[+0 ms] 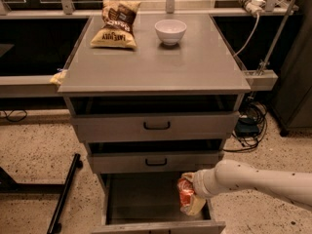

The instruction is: Pick coke can from bottom drawer and place on counter

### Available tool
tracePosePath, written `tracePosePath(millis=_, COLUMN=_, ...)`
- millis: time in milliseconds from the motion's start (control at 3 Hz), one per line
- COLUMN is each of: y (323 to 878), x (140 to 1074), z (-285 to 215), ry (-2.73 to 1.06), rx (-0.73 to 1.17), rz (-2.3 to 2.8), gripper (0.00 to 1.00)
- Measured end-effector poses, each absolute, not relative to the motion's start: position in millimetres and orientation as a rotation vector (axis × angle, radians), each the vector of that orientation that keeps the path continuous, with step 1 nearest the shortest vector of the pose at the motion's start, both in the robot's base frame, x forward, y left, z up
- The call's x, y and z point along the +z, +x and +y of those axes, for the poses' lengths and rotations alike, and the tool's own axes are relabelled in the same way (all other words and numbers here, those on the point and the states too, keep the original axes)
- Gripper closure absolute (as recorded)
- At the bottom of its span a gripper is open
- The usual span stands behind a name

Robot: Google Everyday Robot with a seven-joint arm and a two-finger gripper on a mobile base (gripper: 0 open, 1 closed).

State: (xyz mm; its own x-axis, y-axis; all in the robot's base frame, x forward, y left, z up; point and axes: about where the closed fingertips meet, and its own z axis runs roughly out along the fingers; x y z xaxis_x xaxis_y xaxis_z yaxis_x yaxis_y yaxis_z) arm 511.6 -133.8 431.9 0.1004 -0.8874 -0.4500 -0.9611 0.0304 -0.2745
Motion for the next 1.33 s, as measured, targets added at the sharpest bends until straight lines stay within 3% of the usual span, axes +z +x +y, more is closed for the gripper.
tracePosePath(millis=333, y=506.5, x=449.5, z=-137.9, ry=-1.839, rx=0.220, rz=1.784, gripper=1.00)
tracePosePath(millis=1000, y=467.6, x=607.5, z=-135.6, ry=-1.725, rx=0.332, rz=1.625, gripper=1.00)
tracePosePath(millis=1333, y=448.3, x=706.0, z=-133.9, ry=-1.691, rx=0.288, rz=1.667, gripper=1.00)
